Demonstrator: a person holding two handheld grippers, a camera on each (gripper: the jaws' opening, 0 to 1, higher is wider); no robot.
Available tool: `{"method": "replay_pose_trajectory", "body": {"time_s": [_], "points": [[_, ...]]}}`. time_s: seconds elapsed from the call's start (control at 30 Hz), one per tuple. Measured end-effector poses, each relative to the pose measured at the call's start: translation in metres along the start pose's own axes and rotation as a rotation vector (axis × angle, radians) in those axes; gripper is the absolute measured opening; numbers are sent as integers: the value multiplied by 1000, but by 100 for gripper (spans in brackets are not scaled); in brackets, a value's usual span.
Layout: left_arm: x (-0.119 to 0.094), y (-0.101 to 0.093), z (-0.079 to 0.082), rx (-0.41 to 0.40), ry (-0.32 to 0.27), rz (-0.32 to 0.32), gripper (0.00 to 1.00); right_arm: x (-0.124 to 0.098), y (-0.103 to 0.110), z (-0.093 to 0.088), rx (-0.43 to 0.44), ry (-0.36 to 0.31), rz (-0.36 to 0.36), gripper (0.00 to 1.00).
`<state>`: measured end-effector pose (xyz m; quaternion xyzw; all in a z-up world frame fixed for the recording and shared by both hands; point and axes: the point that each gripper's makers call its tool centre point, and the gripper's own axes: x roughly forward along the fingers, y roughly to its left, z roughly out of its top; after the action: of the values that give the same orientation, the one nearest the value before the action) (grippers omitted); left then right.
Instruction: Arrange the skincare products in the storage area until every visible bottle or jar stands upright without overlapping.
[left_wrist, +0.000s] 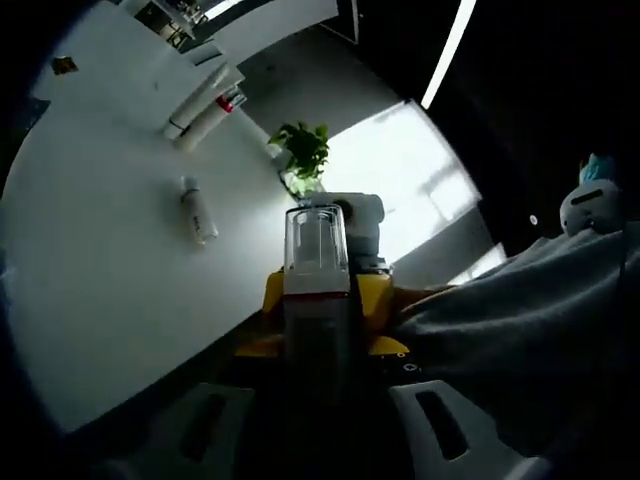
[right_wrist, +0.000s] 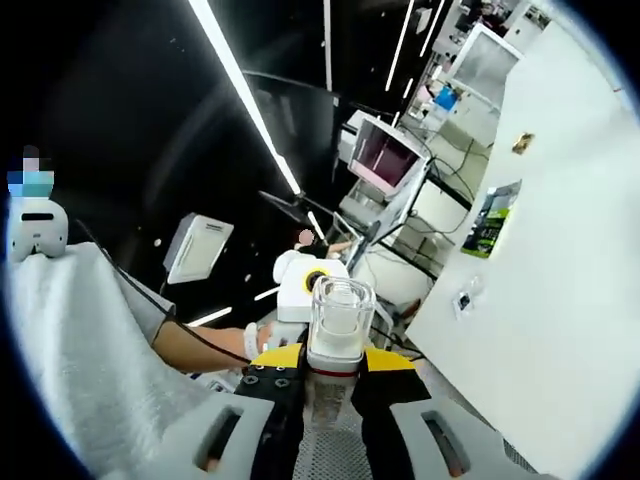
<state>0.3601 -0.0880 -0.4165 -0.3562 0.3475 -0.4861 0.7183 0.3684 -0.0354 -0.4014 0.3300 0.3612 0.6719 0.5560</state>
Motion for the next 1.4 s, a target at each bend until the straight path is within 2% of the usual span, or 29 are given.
{"method": "replay_pose_trajectory", "body": {"time_s": [0.1,0.2,0.33,0.37,0.43,0.5,0.53,0.67,0.83,0.97,1.03,1.13,1.2,1.3,1.4], "points": [[0,4,2,-5,-9,27,21,0,-4,1,22,-9,-17,15],[0,12,1,9,-6,84,21,-1,-10,0,33,-10,-47,16],[-1,22,2,56,-5,151,21,-2,-19,2,45,-27,-90,17],[-1,30,1,92,0,209,21,-2,-23,2,48,-29,-106,17],[0,37,-1,113,14,260,21,-4,-28,1,54,-25,-133,18],[-1,46,0,168,19,333,21,-6,-36,4,62,-44,-169,18],[-3,52,0,229,37,389,21,-8,-38,5,71,-53,-176,18],[-3,62,-7,394,114,499,21,-16,-48,17,150,-138,-207,17],[-5,68,-6,504,138,568,21,-15,-49,13,155,-124,-211,18],[-5,74,-15,596,213,613,21,-13,-55,5,162,-87,-240,18],[-3,73,-18,591,219,607,21,-16,-56,-1,118,-39,-257,17],[-3,71,-17,563,207,575,21,-16,-52,2,102,-41,-244,17],[0,67,-19,482,193,522,20,-16,-49,2,67,-31,-241,16],[1,65,-24,395,203,464,20,-14,-46,1,26,-12,-237,16],[4,59,-25,332,188,406,21,-11,-35,5,-70,-8,-210,16]]}}
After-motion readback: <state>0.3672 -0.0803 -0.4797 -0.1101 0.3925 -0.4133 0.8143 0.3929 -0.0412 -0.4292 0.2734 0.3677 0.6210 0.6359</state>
